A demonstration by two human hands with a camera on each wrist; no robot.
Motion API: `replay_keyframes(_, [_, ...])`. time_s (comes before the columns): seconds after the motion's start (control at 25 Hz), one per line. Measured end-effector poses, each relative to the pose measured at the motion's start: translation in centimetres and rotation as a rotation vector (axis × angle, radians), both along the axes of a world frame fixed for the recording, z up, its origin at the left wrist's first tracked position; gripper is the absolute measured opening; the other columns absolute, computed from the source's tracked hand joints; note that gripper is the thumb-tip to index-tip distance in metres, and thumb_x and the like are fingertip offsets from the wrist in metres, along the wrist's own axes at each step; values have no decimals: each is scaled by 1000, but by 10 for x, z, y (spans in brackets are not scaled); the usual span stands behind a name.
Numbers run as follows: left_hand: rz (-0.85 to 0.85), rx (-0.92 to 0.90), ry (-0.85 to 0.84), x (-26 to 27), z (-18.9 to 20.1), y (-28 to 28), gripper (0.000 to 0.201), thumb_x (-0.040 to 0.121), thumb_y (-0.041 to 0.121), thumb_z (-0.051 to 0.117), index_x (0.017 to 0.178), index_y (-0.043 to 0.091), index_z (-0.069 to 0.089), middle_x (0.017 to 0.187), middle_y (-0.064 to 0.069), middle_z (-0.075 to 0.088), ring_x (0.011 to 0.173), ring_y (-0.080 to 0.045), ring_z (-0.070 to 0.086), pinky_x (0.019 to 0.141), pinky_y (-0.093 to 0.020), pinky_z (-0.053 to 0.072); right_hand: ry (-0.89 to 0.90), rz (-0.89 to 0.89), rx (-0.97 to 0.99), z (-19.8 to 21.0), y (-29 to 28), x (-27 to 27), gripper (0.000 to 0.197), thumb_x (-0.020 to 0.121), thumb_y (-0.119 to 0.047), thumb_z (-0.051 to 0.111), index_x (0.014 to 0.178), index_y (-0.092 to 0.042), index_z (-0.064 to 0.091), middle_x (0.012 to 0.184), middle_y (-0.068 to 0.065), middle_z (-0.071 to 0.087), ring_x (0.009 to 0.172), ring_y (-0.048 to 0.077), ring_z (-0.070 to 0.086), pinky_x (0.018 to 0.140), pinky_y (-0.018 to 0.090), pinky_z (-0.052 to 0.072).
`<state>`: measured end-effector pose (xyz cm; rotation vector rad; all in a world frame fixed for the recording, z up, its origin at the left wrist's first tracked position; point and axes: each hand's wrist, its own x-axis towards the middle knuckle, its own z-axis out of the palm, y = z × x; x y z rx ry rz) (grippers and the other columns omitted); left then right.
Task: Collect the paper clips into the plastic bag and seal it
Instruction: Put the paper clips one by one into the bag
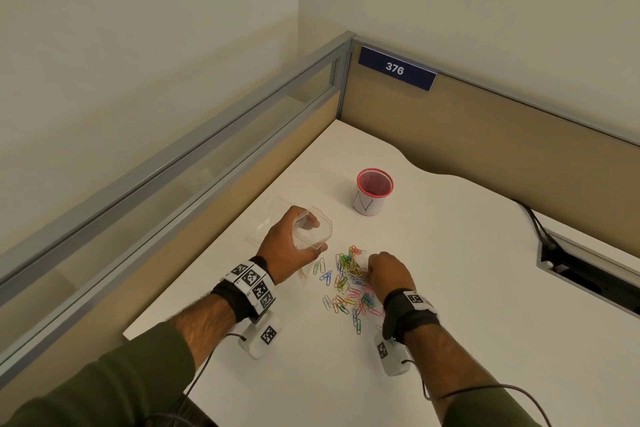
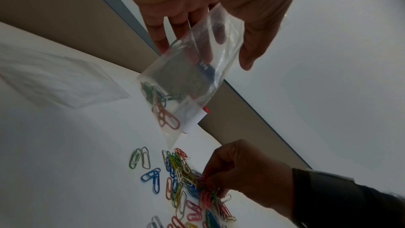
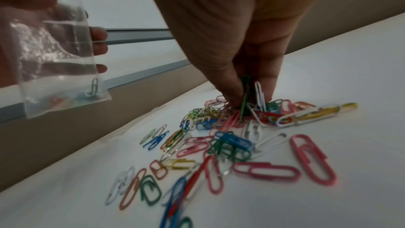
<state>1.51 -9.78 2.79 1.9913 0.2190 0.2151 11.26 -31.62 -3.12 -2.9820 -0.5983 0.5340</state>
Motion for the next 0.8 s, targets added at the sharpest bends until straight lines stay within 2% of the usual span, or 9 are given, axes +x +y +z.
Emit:
replay_keyframes(0.16, [-5, 4, -7, 3, 0, -2, 43, 76, 22, 83, 107, 21, 53, 104, 13, 63, 104, 7, 56, 90, -8, 38, 32, -114, 130, 12, -11, 5, 19, 87, -6, 50, 94, -9, 68, 101, 10, 69, 93, 27, 64, 81, 32, 52])
replay_keyframes(0.28, [-19, 1, -9, 7, 0, -6, 44, 76, 23, 83, 107, 22, 52, 106, 11, 63, 108, -4, 59, 93, -16, 41, 45, -218, 384, 36, -19, 5, 11, 85, -5, 60, 84, -9, 71, 88, 9, 73, 84, 26, 67, 80, 38, 57])
replay_keyframes(0.36, [-30, 0, -7, 10, -2, -8, 44, 76, 24, 83, 108, 22, 52, 106, 10, 63, 109, -3, 58, 96, -21, 44, 53, -294, 615, 63, -21, 2, 7, 84, -5, 67, 80, -8, 71, 78, 9, 72, 73, 25, 69, 76, 39, 59])
replay_keyframes(0.56, [-55, 17, -6, 18, -6, -19, 44, 76, 25, 83, 108, 22, 52, 106, 11, 63, 107, 1, 57, 96, -23, 44, 64, -312, 1004, 139, 0, -9, 6, 84, -6, 70, 84, -9, 74, 76, 4, 73, 66, 14, 70, 64, 18, 57])
replay_keyframes(0.68, [-70, 8, -16, 21, -6, -25, 45, 75, 25, 82, 109, 25, 51, 108, 8, 64, 110, -8, 59, 97, -26, 46, 70, -229, 1053, 161, 26, -16, 7, 85, -7, 69, 86, -12, 74, 77, 0, 73, 67, 11, 69, 66, 17, 59])
replay_keyframes(0.8, [-74, 3, -20, 23, -5, -28, 49, 76, 29, 81, 113, 29, 49, 110, 8, 64, 107, -12, 61, 93, -27, 51, 86, -173, 974, 160, 49, -21, 6, 85, -6, 69, 87, -9, 73, 79, 3, 72, 66, 11, 68, 66, 18, 57])
